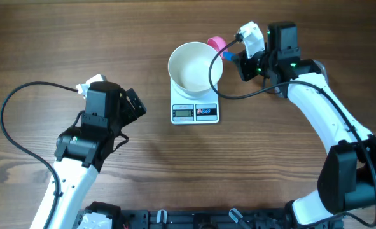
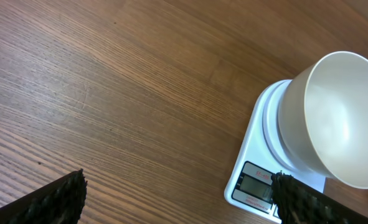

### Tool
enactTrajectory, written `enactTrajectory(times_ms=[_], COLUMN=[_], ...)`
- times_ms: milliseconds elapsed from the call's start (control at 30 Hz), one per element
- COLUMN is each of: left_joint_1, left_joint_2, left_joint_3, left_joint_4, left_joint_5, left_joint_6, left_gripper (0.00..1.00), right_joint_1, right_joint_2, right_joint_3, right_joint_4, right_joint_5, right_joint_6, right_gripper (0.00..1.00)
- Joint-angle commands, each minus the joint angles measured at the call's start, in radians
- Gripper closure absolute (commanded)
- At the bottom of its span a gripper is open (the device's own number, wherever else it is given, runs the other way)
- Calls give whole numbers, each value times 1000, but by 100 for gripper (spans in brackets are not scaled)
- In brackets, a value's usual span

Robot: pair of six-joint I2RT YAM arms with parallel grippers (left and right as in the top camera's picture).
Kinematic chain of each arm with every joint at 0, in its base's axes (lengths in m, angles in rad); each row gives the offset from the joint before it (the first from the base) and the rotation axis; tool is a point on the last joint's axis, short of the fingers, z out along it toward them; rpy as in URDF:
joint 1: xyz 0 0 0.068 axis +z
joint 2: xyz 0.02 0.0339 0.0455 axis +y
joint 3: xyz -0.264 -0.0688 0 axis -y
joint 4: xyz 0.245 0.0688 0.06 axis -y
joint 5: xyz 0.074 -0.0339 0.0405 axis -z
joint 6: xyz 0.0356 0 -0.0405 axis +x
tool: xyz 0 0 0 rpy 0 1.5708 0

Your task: Scoop item into bowl and weigh 150g on scale

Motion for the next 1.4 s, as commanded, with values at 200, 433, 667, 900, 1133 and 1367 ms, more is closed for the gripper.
enactTrajectory(times_ms=[200, 433, 667, 900, 1133, 1367], left_joint_1=[6, 6, 6, 6, 6, 6], left_joint_2=[5, 5, 5, 5, 5, 5], left_joint_3=[-1, -1, -1, -1, -1, -1], left_joint_4=[0, 0, 0, 0, 0, 0], left_joint_5=[-17, -17, -17, -16, -17, -17], left_joint_6=[4, 4, 4, 4, 4, 4], left_gripper=[0, 0, 0, 0, 0, 0], right_joint_1=[6, 6, 6, 6, 6, 6], right_joint_2=[4, 4, 4, 4, 4, 4], right_joint_3=[11, 11, 11, 11, 11, 11], right_joint_4=[1, 0, -2, -1, -3, -3], right_joint_5=[-39, -47, -47, -46, -47, -46], right_joint_6=[-34, -34, -41, -40, -40, -41], right_gripper=[96, 96, 96, 96, 96, 96])
